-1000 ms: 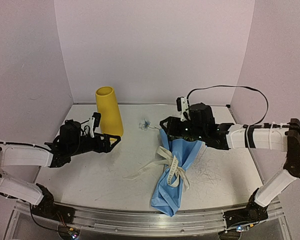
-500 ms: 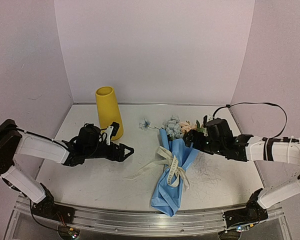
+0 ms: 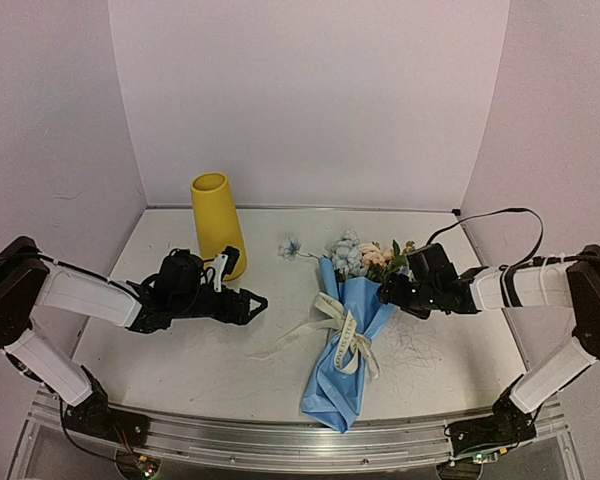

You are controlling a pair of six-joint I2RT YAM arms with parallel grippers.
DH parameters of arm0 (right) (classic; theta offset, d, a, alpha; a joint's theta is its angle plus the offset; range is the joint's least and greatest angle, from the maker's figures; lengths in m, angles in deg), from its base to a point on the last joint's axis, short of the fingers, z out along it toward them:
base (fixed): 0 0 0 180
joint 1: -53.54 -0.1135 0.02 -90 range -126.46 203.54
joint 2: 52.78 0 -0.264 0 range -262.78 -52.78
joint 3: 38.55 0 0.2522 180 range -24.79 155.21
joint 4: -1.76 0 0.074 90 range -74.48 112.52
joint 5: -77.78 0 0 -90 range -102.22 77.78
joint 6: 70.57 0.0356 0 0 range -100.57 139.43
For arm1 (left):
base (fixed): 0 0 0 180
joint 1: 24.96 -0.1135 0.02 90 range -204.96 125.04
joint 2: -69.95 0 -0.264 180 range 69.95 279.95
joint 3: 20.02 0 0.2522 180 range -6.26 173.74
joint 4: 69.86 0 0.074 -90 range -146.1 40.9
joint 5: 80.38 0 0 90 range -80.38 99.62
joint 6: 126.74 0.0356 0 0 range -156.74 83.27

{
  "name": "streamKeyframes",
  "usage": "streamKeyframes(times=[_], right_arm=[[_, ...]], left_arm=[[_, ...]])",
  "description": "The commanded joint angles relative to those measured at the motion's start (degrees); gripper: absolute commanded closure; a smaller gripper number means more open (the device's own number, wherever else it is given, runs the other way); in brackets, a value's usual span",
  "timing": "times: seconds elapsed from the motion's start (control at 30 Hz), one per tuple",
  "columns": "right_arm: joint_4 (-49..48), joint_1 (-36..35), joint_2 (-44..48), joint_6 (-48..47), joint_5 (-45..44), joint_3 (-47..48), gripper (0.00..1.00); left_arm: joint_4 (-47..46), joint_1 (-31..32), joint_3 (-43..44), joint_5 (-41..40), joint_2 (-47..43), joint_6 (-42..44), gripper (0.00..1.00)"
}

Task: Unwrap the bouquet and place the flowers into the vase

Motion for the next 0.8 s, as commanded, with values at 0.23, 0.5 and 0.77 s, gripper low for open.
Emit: streamKeyframes(times=[0.23, 0.5, 0.77], right_arm=[[-11.66, 0.65, -8.11, 1.38, 10.07, 3.57, 0.36], [-12.68, 0.32, -13.98, 1.23, 12.28, 11.84, 0.37], [-13.99, 0.23, -19.42, 1.55, 12.94, 18.51, 0.34]], left_arm=[[-0.03, 0.26, -3.85, -8.94, -5.21, -0.51, 0.07], [2.24, -2.13, -4.15, -7.85, -5.38, -1.24, 0.06], [3.12, -3.42, -3.91, -6.47, -5.79, 2.1, 0.06]])
